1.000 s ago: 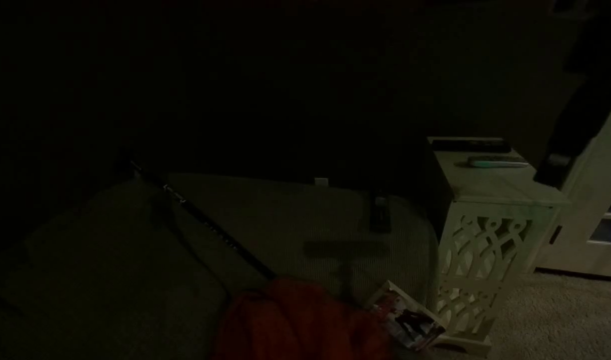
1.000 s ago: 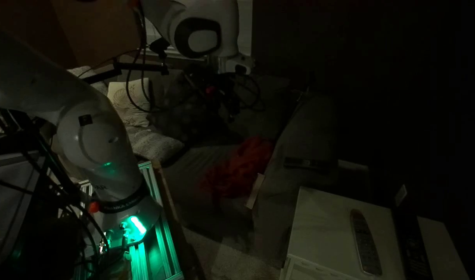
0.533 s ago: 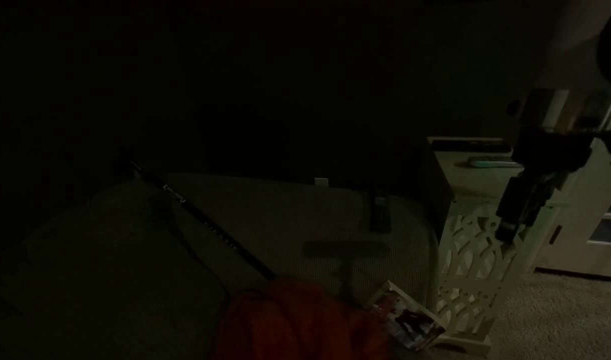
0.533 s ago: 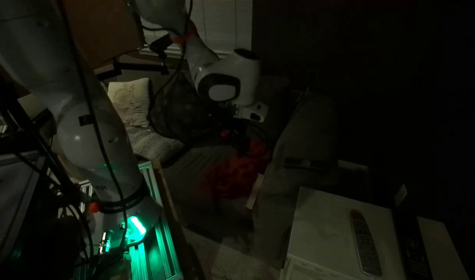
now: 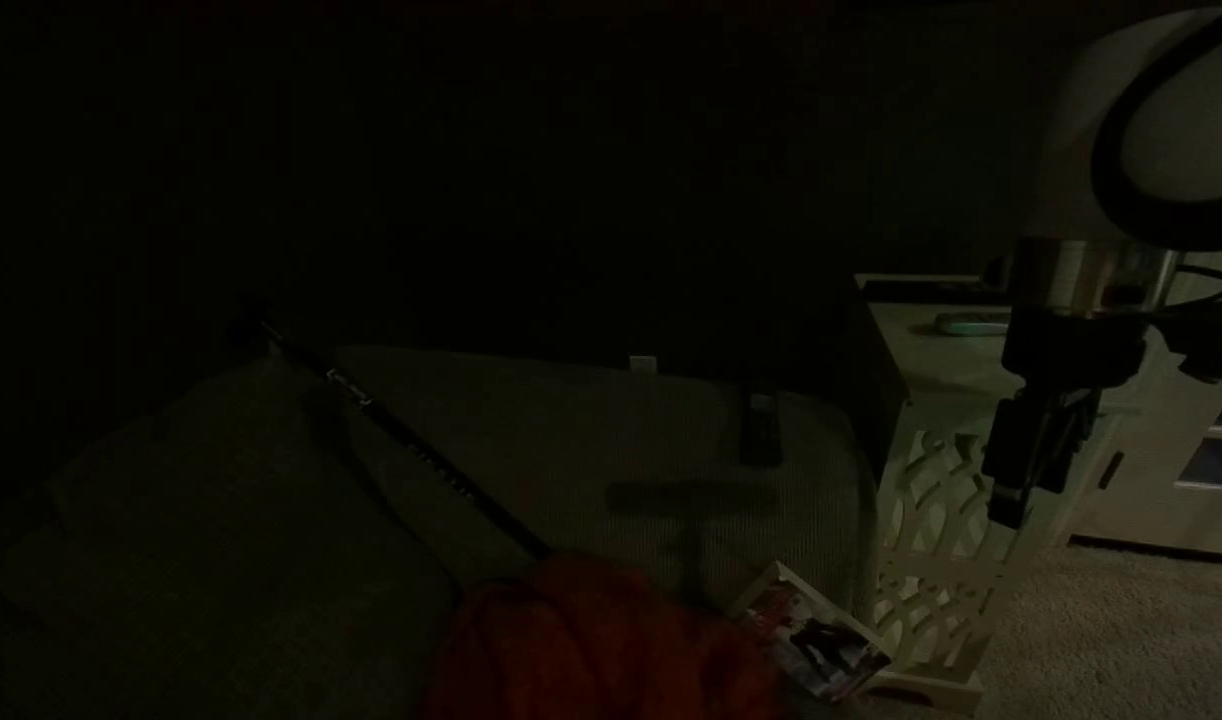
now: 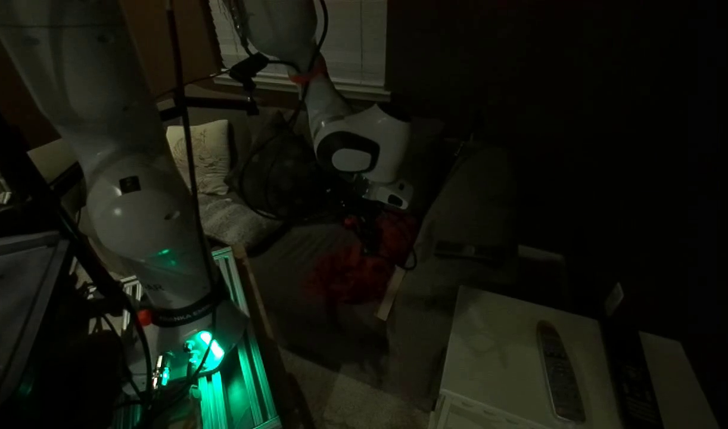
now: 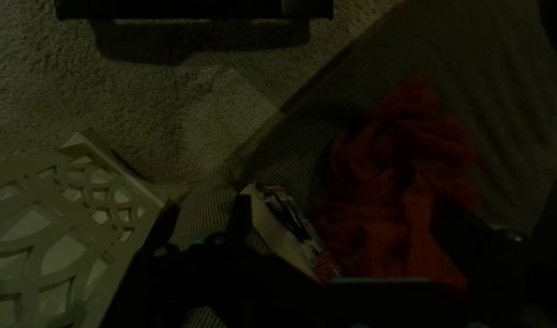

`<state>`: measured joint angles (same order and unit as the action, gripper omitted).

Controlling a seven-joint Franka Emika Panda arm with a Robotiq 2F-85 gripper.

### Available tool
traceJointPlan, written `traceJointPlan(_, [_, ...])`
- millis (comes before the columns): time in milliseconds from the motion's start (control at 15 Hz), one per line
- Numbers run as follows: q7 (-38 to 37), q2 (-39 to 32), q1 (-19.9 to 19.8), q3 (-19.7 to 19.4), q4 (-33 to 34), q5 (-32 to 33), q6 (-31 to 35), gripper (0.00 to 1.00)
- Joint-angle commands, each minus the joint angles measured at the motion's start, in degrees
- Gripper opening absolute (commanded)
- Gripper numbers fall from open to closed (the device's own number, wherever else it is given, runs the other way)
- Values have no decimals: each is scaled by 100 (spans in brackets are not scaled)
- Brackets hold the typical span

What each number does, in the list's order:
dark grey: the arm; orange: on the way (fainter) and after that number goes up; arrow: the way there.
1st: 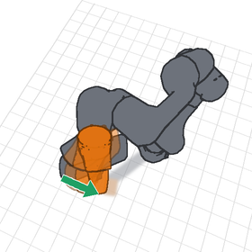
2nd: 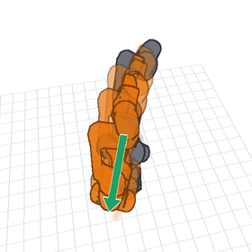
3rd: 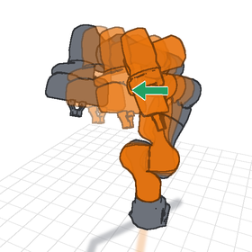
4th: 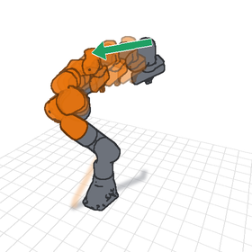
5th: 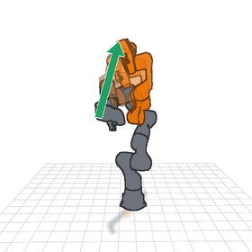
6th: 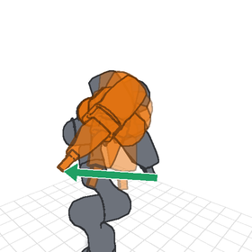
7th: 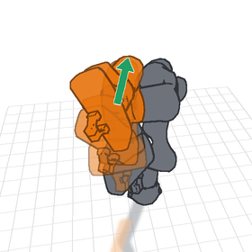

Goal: Pick up the book from the chair and place it on the white shelf.

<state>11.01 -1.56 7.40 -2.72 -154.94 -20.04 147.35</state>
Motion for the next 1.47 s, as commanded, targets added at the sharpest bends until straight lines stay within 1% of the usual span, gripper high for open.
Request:
traceJointPlan(0, [887, -26, -183, 348, -214, -388, 952, 100])
traceJointPlan(67, [1380, 57, -164, 495, -162, -958, 825, 100])
traceJointPlan(200, [2176, 169, -169, 659, -174, -1781, 849, 100])
traceJointPlan(333, [3038, 196, -177, 779, -87, -2596, 704, 100])
traceJointPlan(400, [3459, 132, -149, 809, -11, -2903, 650, 100])
traceJointPlan(467, [3897, -32, -127, 843, 97, -3144, 584, 100])
traceJointPlan(600, [4739, -446, -169, 901, 282, -3423, 398, 100])
traceJointPlan(733, [5523, -938, -324, 881, 443, -3537, 41, 100])
traceJointPlan(867, [6241, -1594, -533, 826, 626, -3546, -303, 100])
traceJointPlan(1000, [6468, -2254, -731, 813, 775, -3509, -81, 100])
traceJointPlan(1133, [6581, -2938, -968, 872, 1039, -3767, 420, 100])
traceJointPlan(1200, [6743, -3291, -1017, 857, 1238, -4077, 660, 100])
traceJointPlan(1267, [6920, -3640, -1161, 967, 1468, -4419, 924, 100])
traceJointPlan(1400, [7264, -4145, -1415, 1194, 1881, -5084, 1241, 100])
